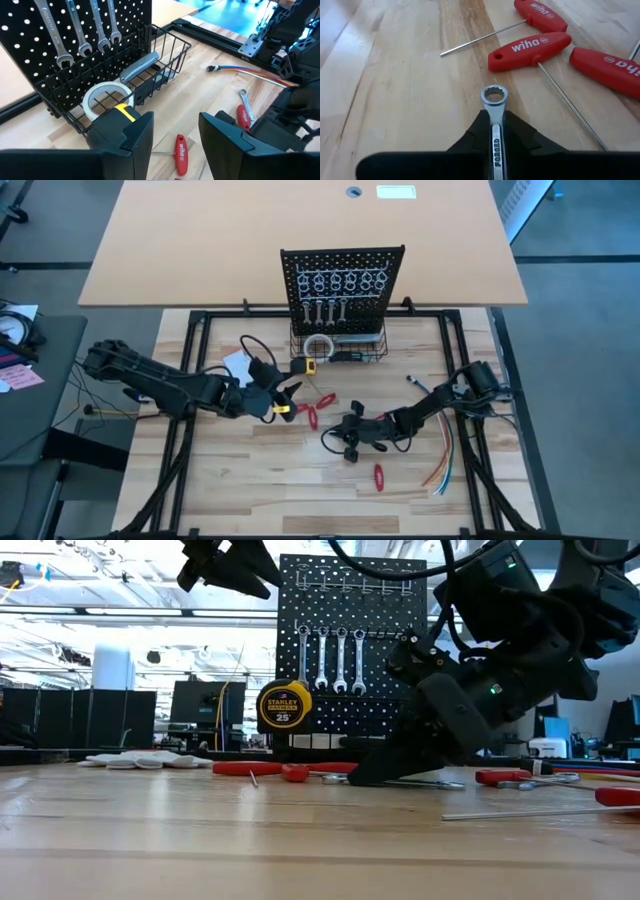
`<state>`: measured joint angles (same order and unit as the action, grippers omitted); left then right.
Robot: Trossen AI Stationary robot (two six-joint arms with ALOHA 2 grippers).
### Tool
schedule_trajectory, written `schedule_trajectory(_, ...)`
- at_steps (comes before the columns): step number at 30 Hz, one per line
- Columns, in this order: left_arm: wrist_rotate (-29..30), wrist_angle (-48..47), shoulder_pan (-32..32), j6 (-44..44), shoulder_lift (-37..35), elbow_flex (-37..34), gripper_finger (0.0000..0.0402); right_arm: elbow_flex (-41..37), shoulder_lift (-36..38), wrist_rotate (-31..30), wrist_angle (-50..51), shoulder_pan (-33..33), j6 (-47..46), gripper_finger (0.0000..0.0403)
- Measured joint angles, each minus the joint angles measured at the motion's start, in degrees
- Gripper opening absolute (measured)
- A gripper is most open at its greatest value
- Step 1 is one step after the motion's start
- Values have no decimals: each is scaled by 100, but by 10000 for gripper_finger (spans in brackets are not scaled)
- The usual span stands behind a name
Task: Hang tools onto peg board
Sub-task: Hang the silver wrench on the peg board
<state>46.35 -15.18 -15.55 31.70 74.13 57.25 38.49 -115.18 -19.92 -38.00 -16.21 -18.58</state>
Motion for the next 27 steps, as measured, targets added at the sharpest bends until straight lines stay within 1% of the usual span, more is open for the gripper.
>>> schedule_trajectory(5,-1,13,-28,-56,0,0,152,-36,195,-130,-50,-2,87,34)
schedule_trajectory(8,0,13,-28,-60,0,0,152,-213,412,-275,-347,-20,170,34)
schedule_trajectory(11,-2,13,-28,-126,0,0,152,-520,670,-492,-1061,-93,200,34)
schedule_trajectory(15,-4,27,-28,-234,0,0,152,-986,1111,-573,-1998,-192,217,34)
schedule_trajectory(17,-4,132,-29,-434,0,0,152,-1202,1301,-725,-2475,-282,307,34)
schedule_trajectory(20,-39,455,-106,-1023,2,0,152,-1440,1646,-967,-3435,-464,702,34)
schedule_trajectory(23,-349,1216,-259,-2051,200,0,152,-1575,1930,-1013,-4297,-670,1310,34)
schedule_trajectory(24,-592,1576,-325,-2547,332,-1,152,-1581,2034,-1016,-4511,-737,1537,34)
schedule_trajectory(27,-1689,3224,-515,-4280,933,0,152,-1562,2373,-1037,-4935,-922,2156,34)
